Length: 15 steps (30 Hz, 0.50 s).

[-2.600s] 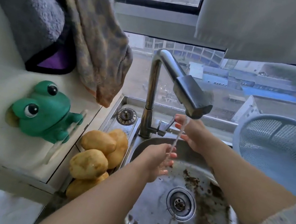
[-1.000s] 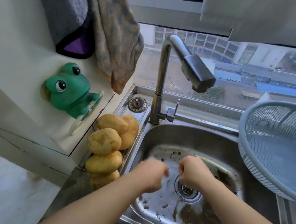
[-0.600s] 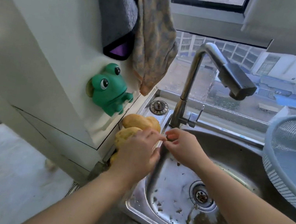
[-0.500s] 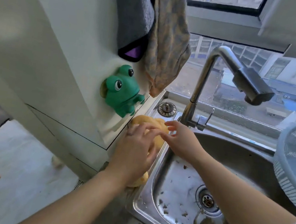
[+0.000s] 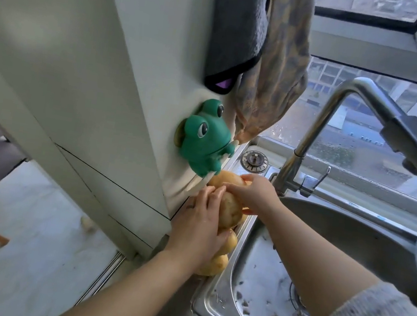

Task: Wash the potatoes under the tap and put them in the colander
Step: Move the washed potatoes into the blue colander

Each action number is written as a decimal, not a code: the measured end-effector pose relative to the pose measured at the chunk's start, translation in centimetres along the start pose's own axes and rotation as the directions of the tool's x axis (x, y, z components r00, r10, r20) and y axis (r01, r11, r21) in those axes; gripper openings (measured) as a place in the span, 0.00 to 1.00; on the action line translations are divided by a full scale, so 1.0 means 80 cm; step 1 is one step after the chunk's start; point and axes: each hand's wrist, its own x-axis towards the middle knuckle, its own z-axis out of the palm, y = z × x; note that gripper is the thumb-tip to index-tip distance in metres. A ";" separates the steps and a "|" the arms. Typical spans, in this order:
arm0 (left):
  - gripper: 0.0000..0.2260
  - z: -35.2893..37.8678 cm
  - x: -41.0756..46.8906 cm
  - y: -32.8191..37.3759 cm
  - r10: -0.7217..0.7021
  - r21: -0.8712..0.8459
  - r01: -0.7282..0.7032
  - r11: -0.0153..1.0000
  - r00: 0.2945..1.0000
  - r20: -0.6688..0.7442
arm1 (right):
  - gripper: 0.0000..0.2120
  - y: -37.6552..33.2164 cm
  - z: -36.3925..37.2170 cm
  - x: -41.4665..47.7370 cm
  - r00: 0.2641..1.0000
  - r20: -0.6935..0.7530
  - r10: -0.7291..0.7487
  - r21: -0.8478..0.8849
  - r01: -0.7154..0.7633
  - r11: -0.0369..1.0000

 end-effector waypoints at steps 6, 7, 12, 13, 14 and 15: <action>0.35 -0.005 0.000 0.000 0.008 -0.075 -0.009 0.997 1.000 -0.017 | 0.32 0.011 0.001 0.006 0.999 -0.038 -0.008 0.076 0.011 0.997; 0.34 -0.006 -0.001 0.001 0.018 -0.084 -0.021 0.996 0.999 -0.038 | 0.33 0.015 0.002 0.006 0.999 -0.046 -0.008 0.114 0.013 0.993; 0.34 -0.015 -0.004 0.029 0.092 -0.151 -0.107 0.983 0.991 -0.098 | 0.29 0.035 -0.022 -0.021 0.993 -0.114 0.010 0.359 0.032 0.933; 0.34 -0.017 -0.004 0.040 0.122 -0.167 -0.140 0.976 0.986 -0.112 | 0.28 0.041 -0.032 -0.030 0.991 -0.129 0.018 0.388 0.034 0.921; 0.34 -0.018 -0.003 0.052 0.153 -0.188 -0.173 0.967 0.981 -0.116 | 0.28 0.049 -0.044 -0.038 0.989 -0.148 0.028 0.413 0.036 0.910; 0.34 -0.017 -0.002 0.065 0.186 -0.214 -0.207 0.955 0.976 -0.112 | 0.27 0.059 -0.057 -0.046 0.985 -0.166 0.044 0.439 0.034 0.898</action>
